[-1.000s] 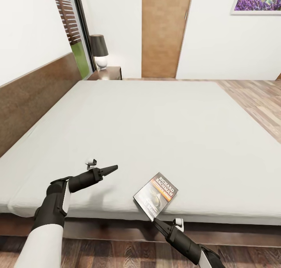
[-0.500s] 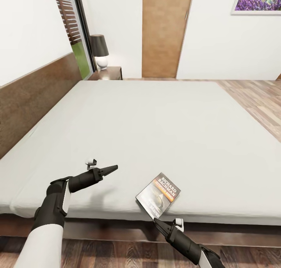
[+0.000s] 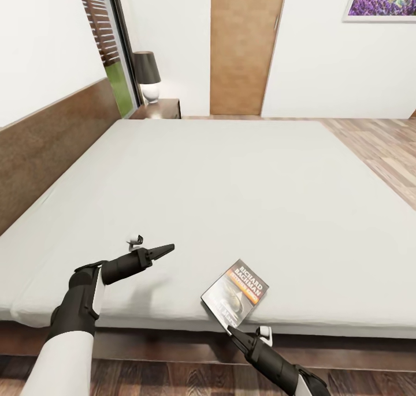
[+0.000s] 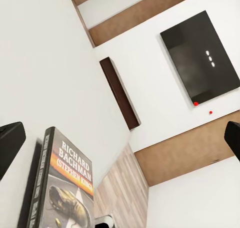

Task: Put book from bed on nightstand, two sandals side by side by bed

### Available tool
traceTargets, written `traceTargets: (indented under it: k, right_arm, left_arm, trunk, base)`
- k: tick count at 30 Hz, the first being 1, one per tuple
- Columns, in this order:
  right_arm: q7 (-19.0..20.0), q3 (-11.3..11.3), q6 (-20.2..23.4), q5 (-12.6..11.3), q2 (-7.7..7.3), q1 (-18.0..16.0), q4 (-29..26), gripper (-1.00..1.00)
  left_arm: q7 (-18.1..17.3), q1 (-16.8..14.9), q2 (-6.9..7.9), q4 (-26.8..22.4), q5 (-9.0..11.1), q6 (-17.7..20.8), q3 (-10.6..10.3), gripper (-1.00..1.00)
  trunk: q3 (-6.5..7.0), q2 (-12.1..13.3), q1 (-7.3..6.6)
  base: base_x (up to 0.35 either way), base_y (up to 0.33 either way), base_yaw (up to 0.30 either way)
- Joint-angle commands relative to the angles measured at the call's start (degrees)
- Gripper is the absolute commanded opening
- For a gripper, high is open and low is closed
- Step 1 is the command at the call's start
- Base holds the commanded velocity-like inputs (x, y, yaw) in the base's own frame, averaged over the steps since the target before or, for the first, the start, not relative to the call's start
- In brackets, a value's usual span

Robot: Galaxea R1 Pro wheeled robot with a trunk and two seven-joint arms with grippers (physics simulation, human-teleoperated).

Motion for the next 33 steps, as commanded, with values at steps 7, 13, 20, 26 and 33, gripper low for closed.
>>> traceTargets:
  k: [7, 13, 20, 26, 33]
  right_arm:
    - [-0.13, -0.44, 0.50, 0.06, 0.05, -0.88, 0.00, 1.00]
    - [-0.13, -0.44, 0.48, 0.06, 0.05, -0.91, 0.00, 1.00]
    - [-0.13, -0.44, 0.47, 0.06, 0.05, -0.88, 0.00, 1.00]
    - [-0.10, -0.46, 0.46, 0.03, 0.05, -0.89, 0.00, 1.00]
    - [-0.13, -0.44, 0.46, 0.02, 0.05, -0.89, 0.00, 1.00]
  left_arm:
    - [-0.43, -0.05, -0.15, -0.03, -0.49, 0.60, 0.18, 1.00]
    - [-0.43, -0.05, -0.16, -0.03, -0.51, 0.60, 0.12, 1.00]
    - [-0.43, -0.05, -0.16, -0.03, -0.52, 0.60, 0.09, 1.00]
    - [-0.43, -0.05, -0.17, -0.03, -0.52, 0.60, 0.07, 1.00]
    - [-0.43, -0.05, -0.16, -0.03, -0.52, 0.60, 0.04, 1.00]
  trunk:
    - [-0.03, -0.01, 0.00]
    - [-0.03, -0.01, 0.00]
    - [-0.03, -0.01, 0.00]
    - [-0.03, -0.01, 0.00]
    - [-0.03, -0.01, 0.00]
  base:
    - [0.008, 0.000, 0.000]
    - [0.000, 0.000, 0.000]
    - [0.000, 0.000, 0.000]
    - [0.000, 0.000, 0.000]
    - [0.000, 0.000, 0.000]
